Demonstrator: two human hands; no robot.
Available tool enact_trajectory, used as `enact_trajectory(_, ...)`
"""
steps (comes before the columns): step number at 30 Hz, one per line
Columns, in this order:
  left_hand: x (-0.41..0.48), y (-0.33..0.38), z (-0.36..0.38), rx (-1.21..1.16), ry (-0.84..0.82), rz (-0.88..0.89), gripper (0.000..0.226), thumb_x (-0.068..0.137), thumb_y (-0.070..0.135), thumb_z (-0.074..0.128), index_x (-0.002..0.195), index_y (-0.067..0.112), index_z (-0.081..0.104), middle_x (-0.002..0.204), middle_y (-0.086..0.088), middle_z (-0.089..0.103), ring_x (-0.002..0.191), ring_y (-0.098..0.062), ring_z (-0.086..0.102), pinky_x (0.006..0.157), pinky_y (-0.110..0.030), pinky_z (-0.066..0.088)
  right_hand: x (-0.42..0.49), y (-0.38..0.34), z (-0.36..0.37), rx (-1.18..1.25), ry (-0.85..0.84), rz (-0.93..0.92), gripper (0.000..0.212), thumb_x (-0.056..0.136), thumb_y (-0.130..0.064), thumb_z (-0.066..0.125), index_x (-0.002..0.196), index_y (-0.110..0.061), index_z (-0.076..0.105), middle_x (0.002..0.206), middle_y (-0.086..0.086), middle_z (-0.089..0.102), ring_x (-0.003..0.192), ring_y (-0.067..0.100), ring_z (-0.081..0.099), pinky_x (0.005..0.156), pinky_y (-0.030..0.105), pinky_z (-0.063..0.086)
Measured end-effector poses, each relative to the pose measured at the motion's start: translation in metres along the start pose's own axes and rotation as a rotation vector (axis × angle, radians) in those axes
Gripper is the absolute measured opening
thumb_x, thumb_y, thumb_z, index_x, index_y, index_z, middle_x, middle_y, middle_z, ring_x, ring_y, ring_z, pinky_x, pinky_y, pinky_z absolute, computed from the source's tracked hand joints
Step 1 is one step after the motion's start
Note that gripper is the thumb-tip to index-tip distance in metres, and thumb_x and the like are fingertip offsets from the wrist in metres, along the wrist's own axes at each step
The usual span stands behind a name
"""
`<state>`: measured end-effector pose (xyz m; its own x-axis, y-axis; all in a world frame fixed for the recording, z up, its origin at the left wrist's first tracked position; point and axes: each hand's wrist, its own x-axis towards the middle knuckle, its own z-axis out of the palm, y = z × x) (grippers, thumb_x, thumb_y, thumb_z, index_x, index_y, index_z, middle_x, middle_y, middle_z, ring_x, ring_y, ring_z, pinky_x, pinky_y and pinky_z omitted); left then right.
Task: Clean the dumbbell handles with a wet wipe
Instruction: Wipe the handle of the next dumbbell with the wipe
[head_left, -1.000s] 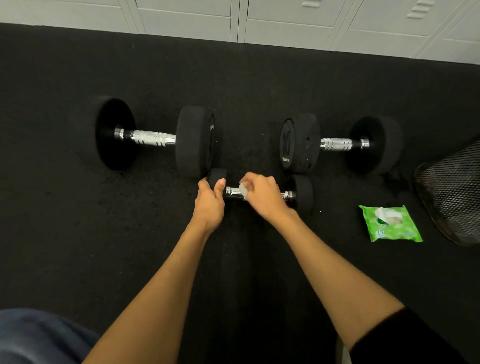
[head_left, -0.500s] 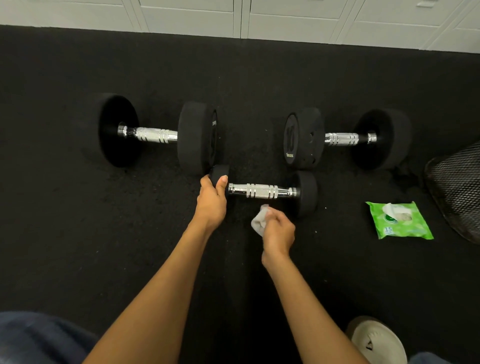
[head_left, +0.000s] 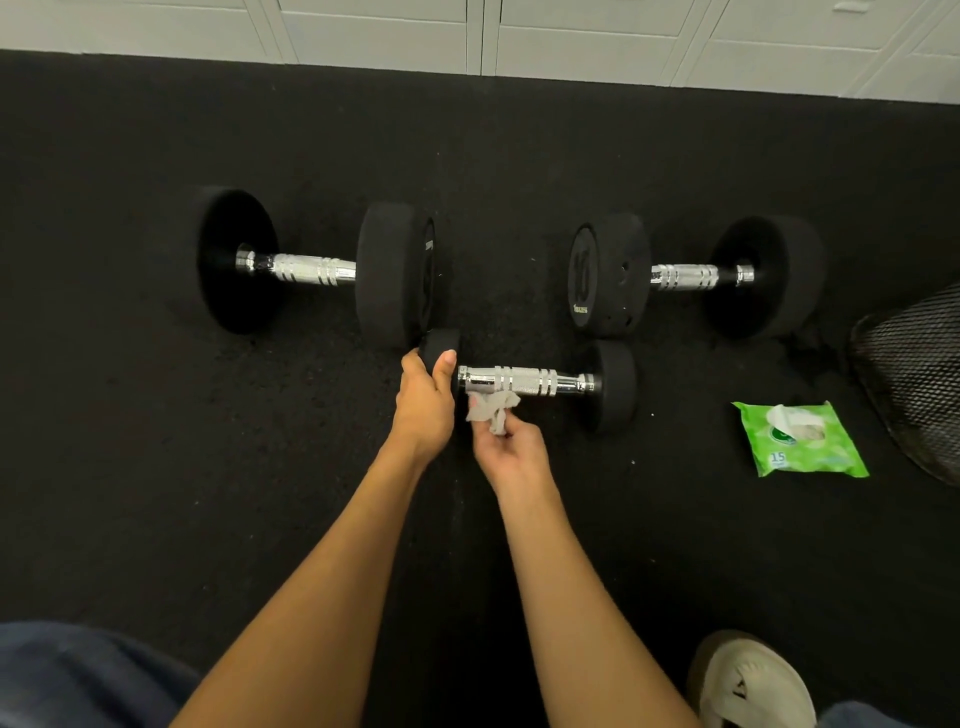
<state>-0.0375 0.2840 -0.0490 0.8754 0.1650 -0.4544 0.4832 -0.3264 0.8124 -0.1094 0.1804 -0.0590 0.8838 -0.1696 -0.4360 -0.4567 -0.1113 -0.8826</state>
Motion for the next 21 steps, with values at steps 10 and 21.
enact_trajectory(10,0.002,-0.002,0.0,0.006,-0.009,-0.001,0.06,0.1,0.046,0.032,0.147,0.013,0.019,0.145,-0.012,0.04,0.133,-0.028,0.039,0.104,-0.038,0.034,0.001,-0.022,-0.013,-0.001,-0.041,0.019,0.049,0.092,-0.042,0.052,0.099,0.006,0.056,0.101,0.031,0.06,0.097,0.048,0.056,0.092,0.065,0.041)
enact_trajectory(21,-0.001,-0.003,0.0,-0.005,-0.01,0.005,0.058,0.1,0.045,0.032,0.147,0.013,0.019,0.145,-0.011,0.04,0.134,-0.027,0.038,0.103,-0.037,0.033,0.003,-0.025,-0.036,-0.045,-0.07,0.062,0.052,0.085,-0.048,0.06,0.098,0.002,0.06,0.1,0.027,0.064,0.097,0.046,0.06,0.087,0.062,0.049)
